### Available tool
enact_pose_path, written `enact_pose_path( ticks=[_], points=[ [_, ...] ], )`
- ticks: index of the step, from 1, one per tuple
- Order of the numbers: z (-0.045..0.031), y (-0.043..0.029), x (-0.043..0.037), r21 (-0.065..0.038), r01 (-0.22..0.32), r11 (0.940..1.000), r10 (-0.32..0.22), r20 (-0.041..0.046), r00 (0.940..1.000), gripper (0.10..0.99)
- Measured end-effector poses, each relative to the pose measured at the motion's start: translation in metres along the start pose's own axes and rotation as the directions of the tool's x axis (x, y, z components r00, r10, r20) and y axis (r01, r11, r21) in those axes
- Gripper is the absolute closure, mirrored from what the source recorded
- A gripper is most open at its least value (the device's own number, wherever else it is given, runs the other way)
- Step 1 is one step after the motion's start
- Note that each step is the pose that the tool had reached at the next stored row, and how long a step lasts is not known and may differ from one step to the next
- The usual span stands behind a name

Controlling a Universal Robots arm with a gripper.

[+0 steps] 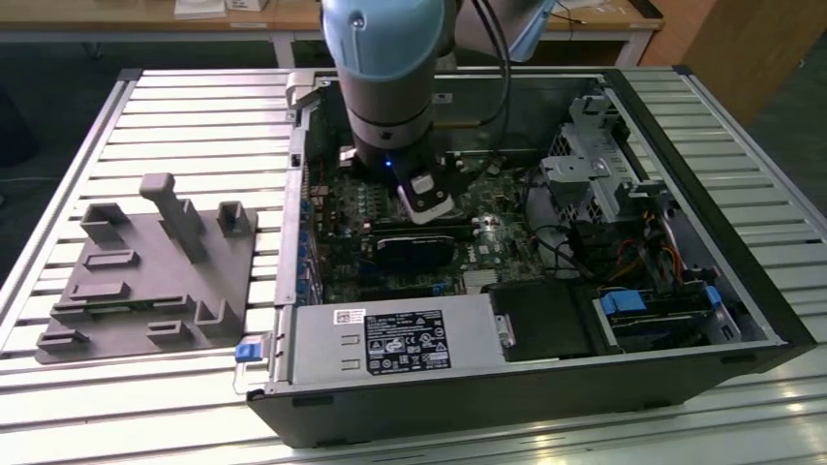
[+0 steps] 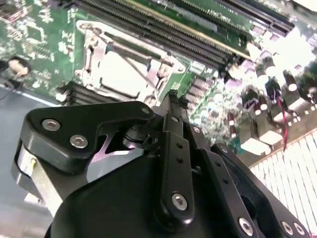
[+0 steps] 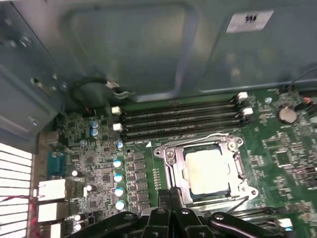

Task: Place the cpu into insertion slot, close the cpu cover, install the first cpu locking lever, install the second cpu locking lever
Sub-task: 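Install the second cpu locking lever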

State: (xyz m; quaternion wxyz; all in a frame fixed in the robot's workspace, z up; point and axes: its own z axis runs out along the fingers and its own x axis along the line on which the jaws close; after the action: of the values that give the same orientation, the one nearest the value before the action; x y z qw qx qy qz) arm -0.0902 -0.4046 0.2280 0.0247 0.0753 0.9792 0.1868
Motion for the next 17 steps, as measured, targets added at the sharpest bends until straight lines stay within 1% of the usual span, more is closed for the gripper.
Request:
enact_pose_path(
  ticks=[2, 4, 6, 7, 8, 10, 12, 13, 14, 15, 17],
  points=[
    [-0.0067, 0.0027, -0.0002, 0.001, 0.000, 1.0000, 0.000, 0.0000, 1.0000, 0.980],
    [-0.0123, 0.0049, -0.0003, 0.004, 0.000, 1.0000, 0.000, 0.0005, 1.0000, 0.980],
    [-0.0169, 0.0067, -0.0004, 0.013, 0.001, 0.9999, -0.001, 0.0018, 1.0000, 0.980],
    [-0.0190, 0.0076, -0.0005, 0.019, 0.001, 0.9998, -0.001, 0.0027, 1.0000, 0.980],
    [-0.0204, 0.0083, -0.0007, 0.028, 0.002, 0.9996, -0.002, 0.0040, 1.0000, 0.980],
    [-0.0226, 0.0091, -0.0013, 0.051, 0.004, 0.9987, -0.004, 0.0070, 1.0000, 0.980],
    [-0.0234, 0.0096, -0.0023, 0.082, 0.005, 0.9966, -0.006, 0.0110, 0.9999, 0.980],
    [-0.0233, 0.0097, -0.0030, 0.095, 0.006, 0.9955, -0.007, 0.0129, 0.9999, 0.980],
    [-0.0232, 0.0098, -0.0036, 0.103, 0.006, 0.9947, -0.008, 0.0141, 0.9999, 0.980],
    [-0.0231, 0.0099, -0.0044, 0.107, 0.006, 0.9942, -0.008, 0.0148, 0.9999, 0.980],
    [-0.0225, 0.0100, -0.0065, 0.111, 0.006, 0.9938, -0.008, 0.0155, 0.9998, 0.980]
  ],
)
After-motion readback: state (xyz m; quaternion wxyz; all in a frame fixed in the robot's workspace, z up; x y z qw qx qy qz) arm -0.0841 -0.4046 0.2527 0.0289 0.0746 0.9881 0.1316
